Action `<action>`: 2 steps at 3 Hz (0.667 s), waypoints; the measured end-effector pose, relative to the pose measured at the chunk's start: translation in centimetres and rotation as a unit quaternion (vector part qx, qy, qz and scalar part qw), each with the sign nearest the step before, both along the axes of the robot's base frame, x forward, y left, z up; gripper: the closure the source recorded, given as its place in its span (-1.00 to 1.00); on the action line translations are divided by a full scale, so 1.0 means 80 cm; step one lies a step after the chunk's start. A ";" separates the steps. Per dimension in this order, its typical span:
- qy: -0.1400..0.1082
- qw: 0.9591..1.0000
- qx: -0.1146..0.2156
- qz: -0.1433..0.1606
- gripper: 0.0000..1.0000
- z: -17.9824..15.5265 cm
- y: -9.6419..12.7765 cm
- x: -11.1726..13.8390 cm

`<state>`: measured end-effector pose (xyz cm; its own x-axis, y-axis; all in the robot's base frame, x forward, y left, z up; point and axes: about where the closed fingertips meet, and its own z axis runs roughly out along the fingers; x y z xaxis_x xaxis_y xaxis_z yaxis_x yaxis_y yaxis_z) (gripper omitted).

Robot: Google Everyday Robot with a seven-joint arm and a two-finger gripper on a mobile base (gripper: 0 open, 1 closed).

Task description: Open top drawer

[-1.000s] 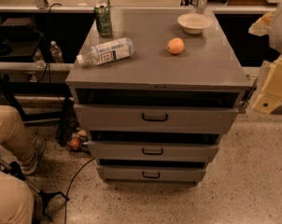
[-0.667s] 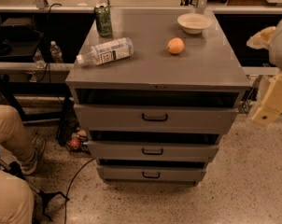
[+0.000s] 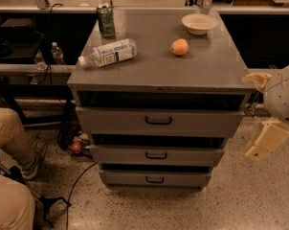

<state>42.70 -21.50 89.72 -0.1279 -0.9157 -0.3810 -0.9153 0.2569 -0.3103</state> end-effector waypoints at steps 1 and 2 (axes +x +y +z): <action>-0.017 1.000 0.019 -0.003 -1.00 -0.034 -0.001 0.011; -0.017 1.000 0.019 -0.002 -1.00 -0.034 0.000 0.010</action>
Offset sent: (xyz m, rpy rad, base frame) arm 0.0023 -0.0006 -0.0253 0.0326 -0.0064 0.0024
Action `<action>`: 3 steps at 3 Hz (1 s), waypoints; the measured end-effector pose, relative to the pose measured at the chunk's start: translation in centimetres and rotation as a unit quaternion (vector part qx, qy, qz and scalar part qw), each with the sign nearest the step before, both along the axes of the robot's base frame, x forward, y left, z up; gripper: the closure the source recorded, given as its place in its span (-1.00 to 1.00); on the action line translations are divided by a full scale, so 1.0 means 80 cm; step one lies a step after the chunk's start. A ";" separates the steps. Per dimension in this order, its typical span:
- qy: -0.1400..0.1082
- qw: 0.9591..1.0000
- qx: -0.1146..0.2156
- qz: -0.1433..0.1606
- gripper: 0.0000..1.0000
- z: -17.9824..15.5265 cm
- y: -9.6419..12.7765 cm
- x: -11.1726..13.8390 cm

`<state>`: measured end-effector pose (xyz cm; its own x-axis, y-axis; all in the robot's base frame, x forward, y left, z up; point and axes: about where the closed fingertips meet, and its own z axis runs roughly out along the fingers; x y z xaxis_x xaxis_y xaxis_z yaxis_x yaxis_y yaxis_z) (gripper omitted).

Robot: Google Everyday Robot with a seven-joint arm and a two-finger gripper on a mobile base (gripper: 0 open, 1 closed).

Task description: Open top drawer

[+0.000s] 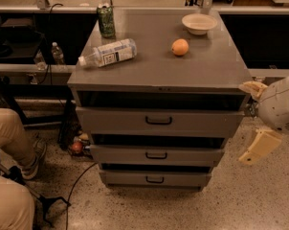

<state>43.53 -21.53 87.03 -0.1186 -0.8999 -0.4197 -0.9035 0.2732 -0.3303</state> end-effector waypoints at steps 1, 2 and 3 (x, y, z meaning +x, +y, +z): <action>0.000 1.000 -0.018 0.002 -1.00 -0.009 -0.001 0.006; -0.001 0.999 -0.051 0.008 -1.00 -0.032 -0.009 0.030; -0.001 0.998 -0.067 0.015 -1.00 -0.059 -0.023 0.053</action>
Offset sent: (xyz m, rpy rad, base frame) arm 0.0535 -0.0200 -0.0567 -0.1976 0.0025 0.0366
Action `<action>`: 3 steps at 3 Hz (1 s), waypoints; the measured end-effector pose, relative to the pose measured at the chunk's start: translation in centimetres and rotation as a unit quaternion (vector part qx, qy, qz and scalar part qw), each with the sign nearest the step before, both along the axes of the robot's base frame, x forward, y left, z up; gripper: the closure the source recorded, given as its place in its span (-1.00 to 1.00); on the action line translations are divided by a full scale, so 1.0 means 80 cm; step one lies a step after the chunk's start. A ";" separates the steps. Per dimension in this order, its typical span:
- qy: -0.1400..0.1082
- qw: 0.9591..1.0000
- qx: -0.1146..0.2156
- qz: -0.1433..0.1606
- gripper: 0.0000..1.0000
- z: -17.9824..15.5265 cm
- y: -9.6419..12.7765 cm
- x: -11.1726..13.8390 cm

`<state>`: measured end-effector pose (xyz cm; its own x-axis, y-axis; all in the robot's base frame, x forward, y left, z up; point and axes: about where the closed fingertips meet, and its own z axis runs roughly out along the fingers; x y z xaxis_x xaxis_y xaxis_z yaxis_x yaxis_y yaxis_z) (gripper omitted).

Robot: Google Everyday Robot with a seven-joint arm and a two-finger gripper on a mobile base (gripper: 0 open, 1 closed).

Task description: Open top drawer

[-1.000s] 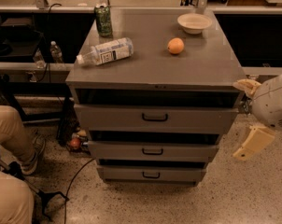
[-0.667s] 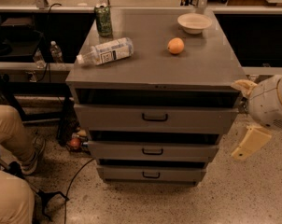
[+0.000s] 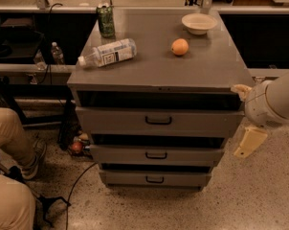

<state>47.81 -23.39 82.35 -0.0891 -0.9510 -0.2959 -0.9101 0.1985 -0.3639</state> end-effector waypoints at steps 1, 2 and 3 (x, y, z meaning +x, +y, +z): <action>0.010 1.000 -0.019 0.001 -1.00 -0.037 -0.017 0.020; 0.019 0.999 -0.032 0.002 -1.00 -0.062 -0.028 0.028; 0.026 0.998 -0.048 0.014 -1.00 -0.094 -0.035 0.036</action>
Offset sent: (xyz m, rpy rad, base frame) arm 0.0299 -0.0349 -0.0727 -0.0902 0.0592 0.0008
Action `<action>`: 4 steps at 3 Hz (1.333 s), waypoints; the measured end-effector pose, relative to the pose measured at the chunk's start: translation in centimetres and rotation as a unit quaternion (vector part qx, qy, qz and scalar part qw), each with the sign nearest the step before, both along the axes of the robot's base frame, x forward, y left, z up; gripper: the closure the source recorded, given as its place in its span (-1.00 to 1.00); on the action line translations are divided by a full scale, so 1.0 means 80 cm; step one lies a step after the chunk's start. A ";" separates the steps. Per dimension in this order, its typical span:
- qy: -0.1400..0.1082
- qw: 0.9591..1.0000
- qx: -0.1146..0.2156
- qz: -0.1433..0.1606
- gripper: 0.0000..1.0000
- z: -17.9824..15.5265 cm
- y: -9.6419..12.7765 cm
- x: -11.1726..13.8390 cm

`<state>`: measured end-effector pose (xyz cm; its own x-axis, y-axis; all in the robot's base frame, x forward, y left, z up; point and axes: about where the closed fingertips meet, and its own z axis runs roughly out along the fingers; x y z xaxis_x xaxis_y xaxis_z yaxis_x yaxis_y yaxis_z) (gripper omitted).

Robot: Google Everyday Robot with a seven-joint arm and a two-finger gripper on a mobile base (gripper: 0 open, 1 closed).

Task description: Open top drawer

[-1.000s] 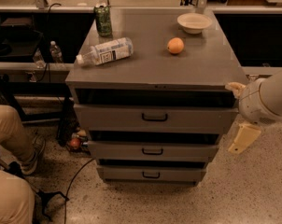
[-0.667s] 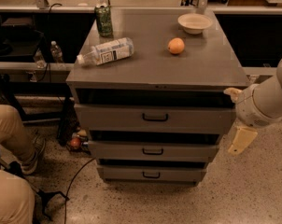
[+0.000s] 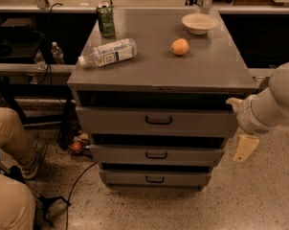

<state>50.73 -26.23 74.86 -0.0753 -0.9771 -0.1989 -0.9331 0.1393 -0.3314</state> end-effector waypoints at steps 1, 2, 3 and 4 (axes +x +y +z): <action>-0.007 1.000 -0.009 0.018 -1.00 -0.027 0.001 0.017; -0.040 0.998 -0.010 0.037 -1.00 -0.029 0.013 0.033; -0.040 0.998 -0.010 0.039 -1.00 -0.031 0.014 0.033; -0.042 0.997 -0.020 0.057 -1.00 -0.056 0.019 0.043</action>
Offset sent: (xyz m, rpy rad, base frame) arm 0.0380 0.0195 -0.0261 -0.0206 -0.1444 0.1101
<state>54.13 -24.67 70.38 0.0531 -0.9855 -0.1610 -0.9106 0.0184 -0.4130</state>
